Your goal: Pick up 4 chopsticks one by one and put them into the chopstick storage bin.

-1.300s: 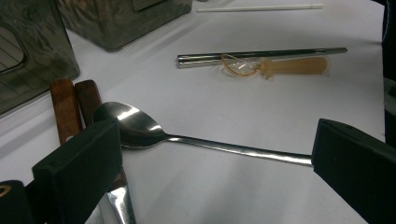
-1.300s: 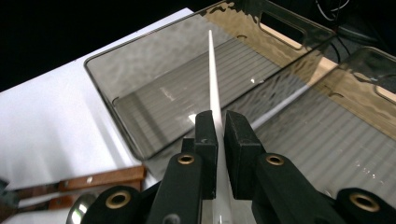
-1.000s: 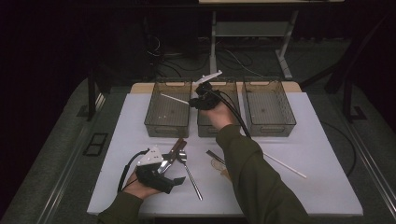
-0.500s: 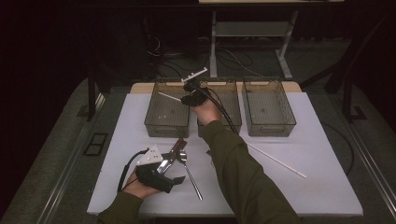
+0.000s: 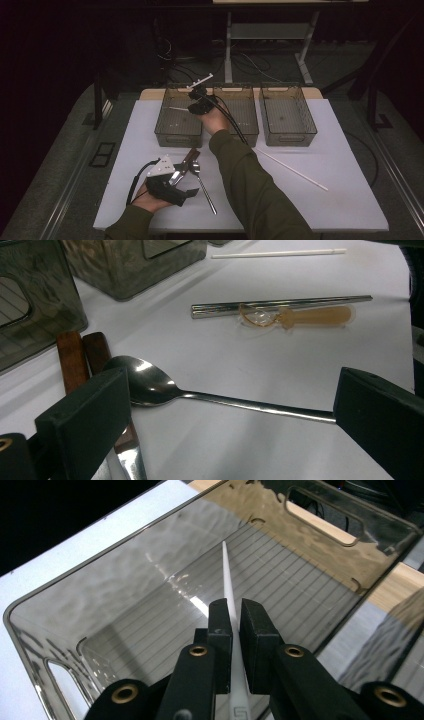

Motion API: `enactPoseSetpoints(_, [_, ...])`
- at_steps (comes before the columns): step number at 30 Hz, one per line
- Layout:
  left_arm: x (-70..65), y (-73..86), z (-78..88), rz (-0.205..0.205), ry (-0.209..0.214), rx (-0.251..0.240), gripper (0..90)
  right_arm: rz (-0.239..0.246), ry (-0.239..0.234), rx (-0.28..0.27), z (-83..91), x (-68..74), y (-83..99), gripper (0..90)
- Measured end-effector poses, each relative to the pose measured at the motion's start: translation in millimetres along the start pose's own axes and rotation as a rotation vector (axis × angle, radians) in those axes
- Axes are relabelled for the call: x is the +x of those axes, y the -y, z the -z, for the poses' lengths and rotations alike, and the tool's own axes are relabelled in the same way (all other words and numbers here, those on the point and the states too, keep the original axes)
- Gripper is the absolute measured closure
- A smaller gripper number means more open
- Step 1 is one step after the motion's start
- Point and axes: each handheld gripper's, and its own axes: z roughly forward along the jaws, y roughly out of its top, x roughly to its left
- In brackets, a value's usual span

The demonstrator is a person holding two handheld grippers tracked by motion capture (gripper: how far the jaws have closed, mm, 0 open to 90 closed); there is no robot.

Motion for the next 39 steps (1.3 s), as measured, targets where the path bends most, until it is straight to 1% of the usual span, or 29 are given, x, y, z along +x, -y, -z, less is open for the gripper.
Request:
enactPoseSetpoints(1, [0.0,0.0,0.0,0.000,0.000,0.000,0.5,0.007,0.000,-0.001,-0.7,1.1,0.3,82.8])
enactPoseSetpoints(2, [-0.1,0.0,0.0,0.000,0.001,0.000,0.5,0.008,-0.007,-0.001,-1.2,1.4,0.5,80.4])
enactPoseSetpoints(3, [-0.1,0.0,0.0,-0.001,0.001,0.000,0.6,0.005,-0.019,-0.002,-1.5,1.5,0.6,72.6])
enactPoseSetpoints(5, [0.1,0.1,0.2,-0.003,0.002,0.000,0.5,0.008,-0.020,-0.014,0.5,1.5,0.0,66.8])
enactPoseSetpoints(6, [0.0,0.1,0.3,-0.003,0.002,0.000,0.6,0.001,-0.035,-0.022,2.9,0.8,-0.6,63.8])
enactPoseSetpoints(7, [0.0,0.1,0.4,-0.002,0.003,-0.001,0.6,-0.007,-0.050,-0.023,4.9,0.2,-1.0,62.2])
enactPoseSetpoints(8, [0.1,0.1,0.6,-0.002,0.004,-0.002,0.6,-0.010,-0.055,-0.022,6.8,-0.1,-1.1,61.0])
enactPoseSetpoints(11, [-0.1,-0.3,0.5,-0.002,0.003,0.000,0.6,-0.004,-0.083,-0.019,15.5,-2.9,1.0,56.3])
enactPoseSetpoints(15, [-0.5,-0.2,0.3,-0.007,0.003,0.003,0.6,-0.003,-0.115,-0.052,29.0,-8.8,6.7,50.3])
enactPoseSetpoints(18, [-0.2,-0.3,0.2,-0.007,0.002,0.004,0.6,0.009,-0.138,-0.064,37.9,-11.5,12.2,47.5])
enactPoseSetpoints(22, [-0.6,-0.3,0.4,-0.008,0.007,0.002,0.6,0.037,-0.175,-0.085,52.9,-17.0,23.0,45.2])
enactPoseSetpoints(26, [0.0,-0.1,0.7,-0.005,0.007,0.003,0.7,0.059,-0.199,-0.088,65.2,-22.0,33.5,41.8])
enactPoseSetpoints(30, [-0.3,0.0,0.1,-0.008,0.003,0.009,0.6,0.074,-0.195,-0.098,77.2,-29.0,45.3,37.9])
enactPoseSetpoints(33, [-0.5,0.1,-0.3,-0.005,0.001,0.012,0.6,0.074,-0.199,-0.103,87.0,-34.6,53.7,37.4])
enactPoseSetpoints(37, [-0.5,0.3,-0.6,-0.002,-0.002,0.014,0.6,0.089,-0.202,-0.116,100.9,-41.7,65.4,37.2])
enactPoseSetpoints(39, [-0.3,0.4,-0.6,-0.001,-0.002,0.015,0.6,0.089,-0.203,-0.124,106.7,-44.4,70.3,37.2])
